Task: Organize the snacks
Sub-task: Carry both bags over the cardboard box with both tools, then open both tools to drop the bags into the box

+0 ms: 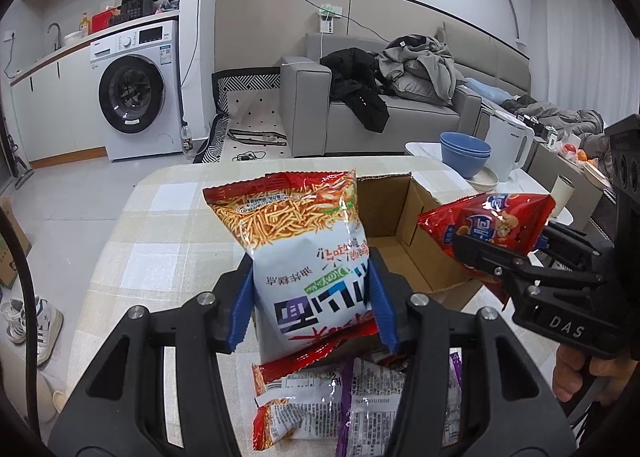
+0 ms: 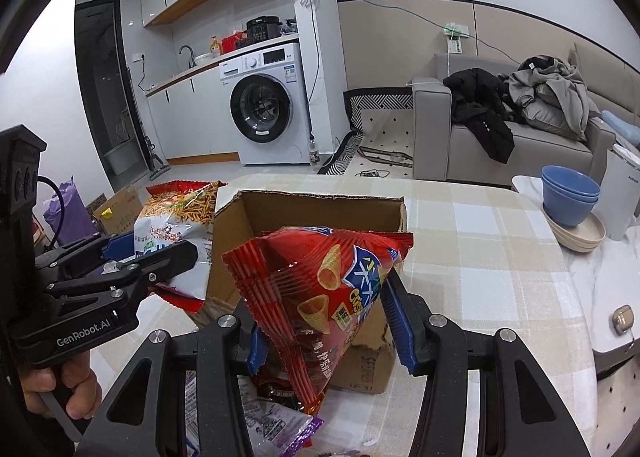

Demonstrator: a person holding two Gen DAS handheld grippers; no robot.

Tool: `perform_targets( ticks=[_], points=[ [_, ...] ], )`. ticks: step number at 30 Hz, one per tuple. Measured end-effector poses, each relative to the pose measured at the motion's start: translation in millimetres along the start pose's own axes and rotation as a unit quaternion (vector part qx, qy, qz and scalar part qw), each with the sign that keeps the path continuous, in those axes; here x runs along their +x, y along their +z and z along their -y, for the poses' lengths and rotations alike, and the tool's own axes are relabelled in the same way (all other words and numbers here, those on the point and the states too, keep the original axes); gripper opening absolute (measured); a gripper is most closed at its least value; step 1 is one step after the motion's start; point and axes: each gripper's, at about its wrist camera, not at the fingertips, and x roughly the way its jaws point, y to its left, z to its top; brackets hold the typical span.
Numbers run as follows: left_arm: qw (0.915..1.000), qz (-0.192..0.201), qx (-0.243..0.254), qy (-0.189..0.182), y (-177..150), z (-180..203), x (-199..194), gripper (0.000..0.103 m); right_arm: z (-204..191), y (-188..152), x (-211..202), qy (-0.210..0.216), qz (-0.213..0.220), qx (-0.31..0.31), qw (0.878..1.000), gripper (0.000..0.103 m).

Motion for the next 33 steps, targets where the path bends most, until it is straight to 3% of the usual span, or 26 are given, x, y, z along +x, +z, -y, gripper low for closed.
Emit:
perform_targets(
  ticks=[10,18,33],
  points=[
    [0.9998,-0.016,0.006,0.002,21.0,14.7,43.3,0.048,-1.6,12.3,19.8,-0.005,-0.014,0.001,1.000,0.050],
    [0.9993,-0.035,0.010,0.000,13.0,18.3,70.7,0.048,-0.1,14.1,35.4,-0.002,-0.028,-0.001,1.000,0.050],
    [0.9987,-0.047,0.019,-0.007,6.1,29.2,84.3,0.048,2.0,7.8,41.2,0.005,-0.041,-0.011,0.999,0.052]
  ],
)
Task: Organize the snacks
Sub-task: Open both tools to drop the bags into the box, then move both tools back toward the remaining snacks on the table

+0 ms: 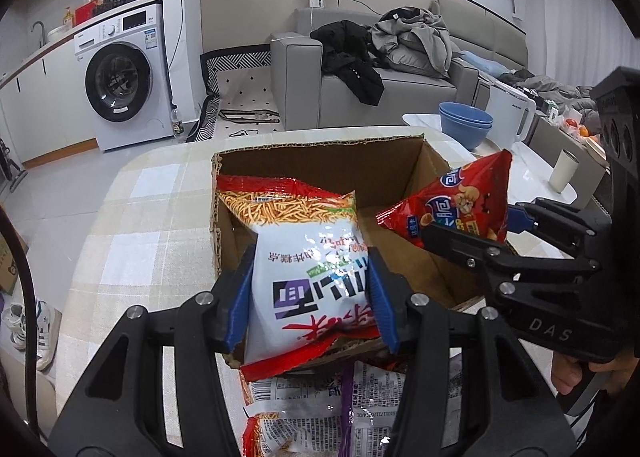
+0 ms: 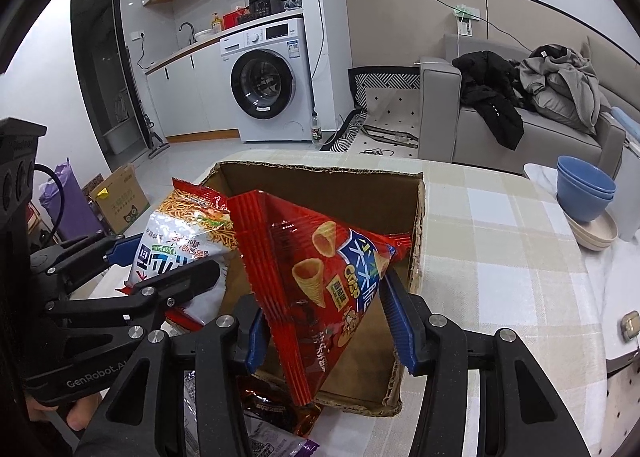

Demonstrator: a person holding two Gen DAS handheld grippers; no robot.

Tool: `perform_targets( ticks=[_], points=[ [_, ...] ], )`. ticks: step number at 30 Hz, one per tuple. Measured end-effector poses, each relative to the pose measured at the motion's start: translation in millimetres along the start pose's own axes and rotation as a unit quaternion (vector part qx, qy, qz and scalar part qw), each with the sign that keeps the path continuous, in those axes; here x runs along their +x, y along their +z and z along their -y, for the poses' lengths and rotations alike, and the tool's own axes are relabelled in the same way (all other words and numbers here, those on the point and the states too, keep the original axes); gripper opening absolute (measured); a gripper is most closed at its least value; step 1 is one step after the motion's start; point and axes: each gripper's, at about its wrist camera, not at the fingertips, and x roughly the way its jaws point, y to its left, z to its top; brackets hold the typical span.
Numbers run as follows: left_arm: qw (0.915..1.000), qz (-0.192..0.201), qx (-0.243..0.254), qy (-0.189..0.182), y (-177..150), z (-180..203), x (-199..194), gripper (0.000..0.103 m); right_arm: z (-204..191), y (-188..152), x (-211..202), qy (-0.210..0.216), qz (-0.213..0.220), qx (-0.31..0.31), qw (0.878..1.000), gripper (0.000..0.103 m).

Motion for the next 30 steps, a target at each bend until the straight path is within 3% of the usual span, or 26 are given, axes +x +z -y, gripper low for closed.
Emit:
perform_targets(
  ticks=[3,6,7,11,13,15,30],
  points=[
    [0.9999,-0.002,-0.007,-0.008,-0.9,-1.7,0.9,0.050,2.9,-2.5,-5.5,0.010,0.006,0.003,1.000,0.056],
    [0.9998,-0.001,-0.014,-0.011,-4.0,-6.2,-1.4,0.055,3.2,-4.9,-12.6,0.014,0.018,-0.003,1.000,0.071],
    [0.9998,0.002,-0.017,-0.012,-4.7,-8.1,-3.7,0.065,3.4,-4.8,-15.5,0.014,0.022,-0.004,1.000,0.075],
    [0.9989,0.010,-0.032,-0.032,-7.5,-12.9,-13.2,0.081,5.1,-6.5,-25.4,0.020,0.028,0.002,0.999,0.090],
    [0.9988,0.017,-0.035,-0.030,-9.5,-14.4,-20.4,0.093,7.2,-8.0,-32.1,0.020,0.034,0.008,0.999,0.100],
    [0.9988,0.023,-0.038,-0.019,-13.7,-16.0,-28.4,0.102,10.0,-10.2,-39.9,0.024,0.044,0.017,0.999,0.102],
    [0.9984,0.037,-0.040,-0.018,-57.2,-17.3,-89.5,0.102,11.5,-40.3,-82.4,0.018,0.037,0.036,0.998,0.103]
  ],
)
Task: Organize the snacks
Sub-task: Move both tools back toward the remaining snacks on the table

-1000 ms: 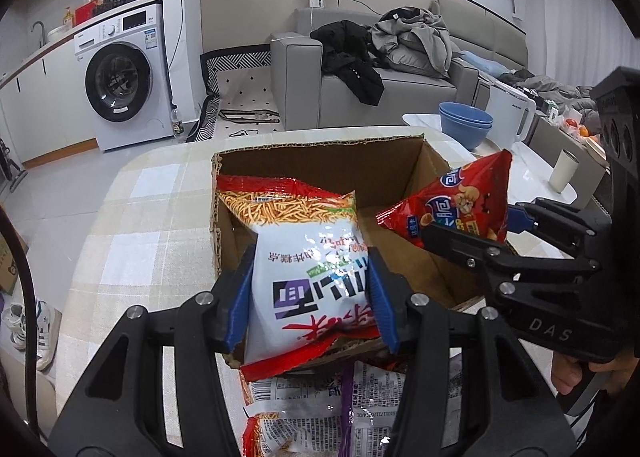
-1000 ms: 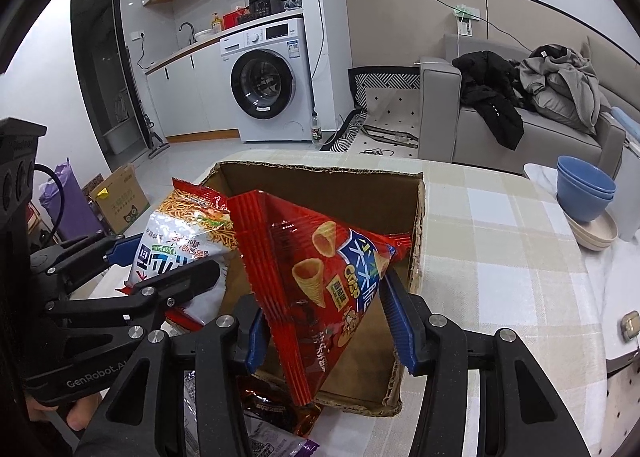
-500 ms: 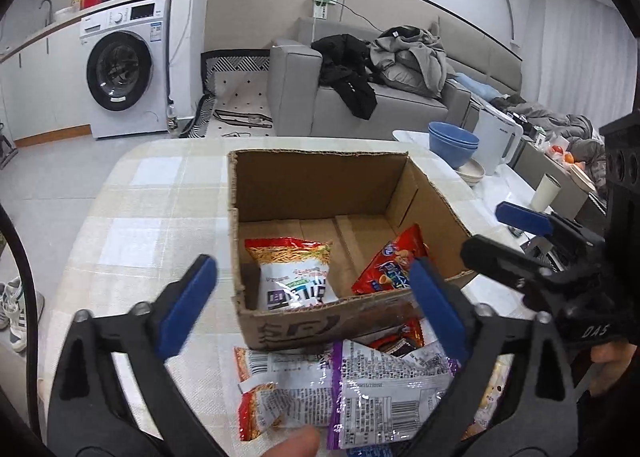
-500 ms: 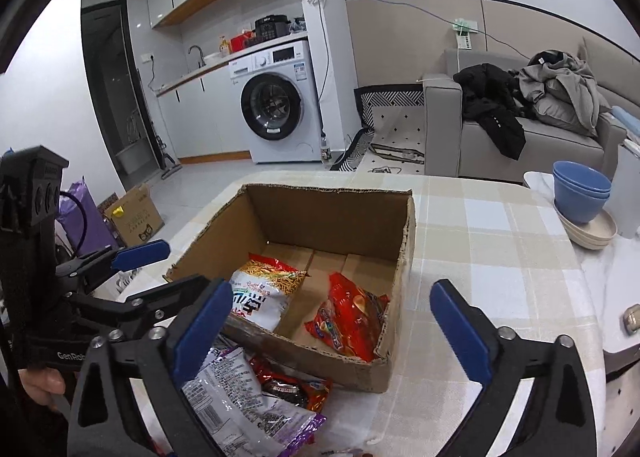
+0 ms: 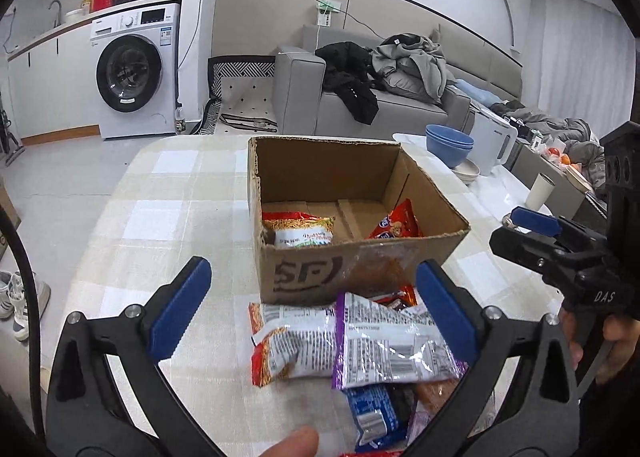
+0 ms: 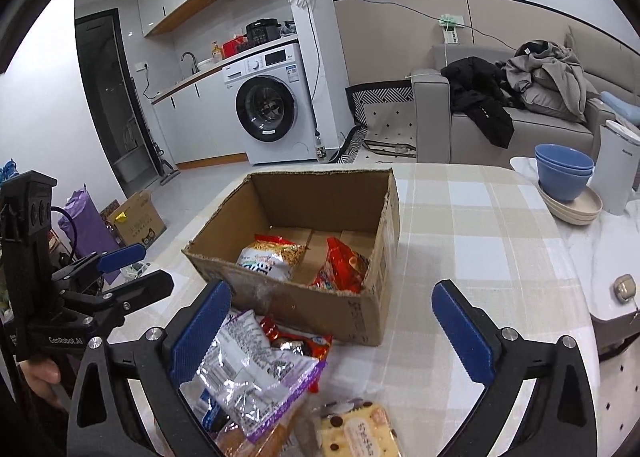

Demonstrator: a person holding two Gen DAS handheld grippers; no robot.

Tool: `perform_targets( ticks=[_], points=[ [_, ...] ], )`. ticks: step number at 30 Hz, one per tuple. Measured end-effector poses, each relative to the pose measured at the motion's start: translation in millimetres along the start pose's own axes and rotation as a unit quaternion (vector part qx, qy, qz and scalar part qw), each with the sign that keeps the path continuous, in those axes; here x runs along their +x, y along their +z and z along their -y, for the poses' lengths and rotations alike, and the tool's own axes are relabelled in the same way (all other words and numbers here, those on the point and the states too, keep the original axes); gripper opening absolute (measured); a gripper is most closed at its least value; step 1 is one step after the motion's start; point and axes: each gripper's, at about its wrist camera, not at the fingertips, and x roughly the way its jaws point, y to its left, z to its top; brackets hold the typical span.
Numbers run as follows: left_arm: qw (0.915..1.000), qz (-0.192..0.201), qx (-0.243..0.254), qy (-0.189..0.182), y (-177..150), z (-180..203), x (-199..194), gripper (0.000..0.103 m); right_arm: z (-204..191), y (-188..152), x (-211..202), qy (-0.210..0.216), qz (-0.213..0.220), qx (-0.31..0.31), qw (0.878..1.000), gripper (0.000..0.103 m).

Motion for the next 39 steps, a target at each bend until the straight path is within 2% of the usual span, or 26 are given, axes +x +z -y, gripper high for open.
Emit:
perform_targets(
  ticks=[6,8,15,19,30,34,39],
  points=[
    [0.9998,0.014,0.011,0.014,-19.5,6.6,-29.7,0.102,1.0,-19.8,-14.6,-0.010,-0.003,0.006,1.000,0.103],
    [0.9997,0.012,0.014,0.013,-25.3,9.9,-36.5,0.102,2.6,-27.1,-19.2,-0.009,-0.007,0.007,1.000,0.103],
    [0.9997,0.007,0.019,0.014,-44.7,16.4,-53.1,0.102,2.5,-53.0,-23.6,-0.046,-0.033,0.013,0.998,0.103],
    [0.9995,0.002,0.027,0.018,-57.9,20.7,-61.3,0.102,-1.4,-66.5,-25.4,-0.048,-0.042,0.006,0.998,0.103],
    [0.9996,-0.002,0.022,0.015,-89.0,15.5,-73.9,0.102,-2.6,-80.1,-36.5,-0.040,-0.032,0.012,0.999,0.103],
    [0.9991,-0.012,0.033,0.024,-98.0,18.9,-71.6,0.102,-3.4,-81.9,-33.2,-0.047,-0.043,0.003,0.998,0.103],
    [0.9990,-0.021,0.035,0.018,-105.1,19.6,-72.7,0.102,1.8,-85.5,-29.2,-0.054,-0.059,0.002,0.997,0.103]
  ],
)
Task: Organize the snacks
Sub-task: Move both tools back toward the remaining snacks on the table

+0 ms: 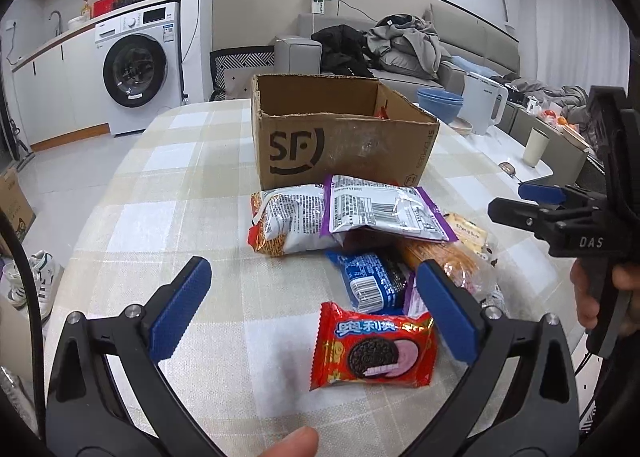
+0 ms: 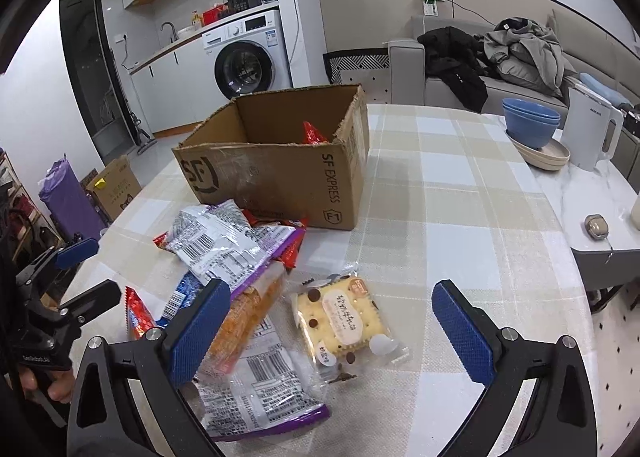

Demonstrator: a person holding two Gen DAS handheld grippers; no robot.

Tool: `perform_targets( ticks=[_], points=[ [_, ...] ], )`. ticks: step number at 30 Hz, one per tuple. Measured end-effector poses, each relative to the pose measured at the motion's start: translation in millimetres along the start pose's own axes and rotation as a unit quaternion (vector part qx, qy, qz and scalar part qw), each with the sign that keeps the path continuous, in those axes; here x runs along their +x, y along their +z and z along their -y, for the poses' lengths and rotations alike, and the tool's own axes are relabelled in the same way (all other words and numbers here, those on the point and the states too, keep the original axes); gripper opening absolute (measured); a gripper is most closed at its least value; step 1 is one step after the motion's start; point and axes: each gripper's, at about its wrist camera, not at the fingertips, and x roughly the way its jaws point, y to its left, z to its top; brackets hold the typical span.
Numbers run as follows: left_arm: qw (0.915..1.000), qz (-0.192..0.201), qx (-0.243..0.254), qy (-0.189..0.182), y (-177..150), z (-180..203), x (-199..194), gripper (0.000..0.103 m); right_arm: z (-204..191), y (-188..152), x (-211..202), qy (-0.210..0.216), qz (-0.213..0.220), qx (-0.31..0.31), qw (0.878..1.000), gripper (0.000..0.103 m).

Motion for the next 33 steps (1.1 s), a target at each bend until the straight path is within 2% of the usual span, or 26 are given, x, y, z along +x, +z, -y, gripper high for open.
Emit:
perform_targets(
  ticks=[5,15,23,33],
  points=[
    [1.0000,-0.005,-0.002,-0.008,-8.4,0.6,-2.7,0.102,5.8,-3.1,6.7,-0.002,-0.012,0.010,1.000,0.103],
    [0.9990,-0.027,0.032,-0.014,-26.9,15.0,2.3,0.102,5.3,-5.3,12.6,-0.001,-0.024,0.008,1.000,0.103],
    [0.9956,-0.057,0.059,-0.045,-34.1,27.3,12.3,0.102,7.1,-7.1,19.4,0.002,-0.031,0.008,0.999,0.102],
    [0.9924,-0.083,0.073,-0.052,-44.0,34.7,28.0,0.102,15.6,-11.2,31.5,-0.005,-0.047,0.016,0.999,0.103]
  ],
)
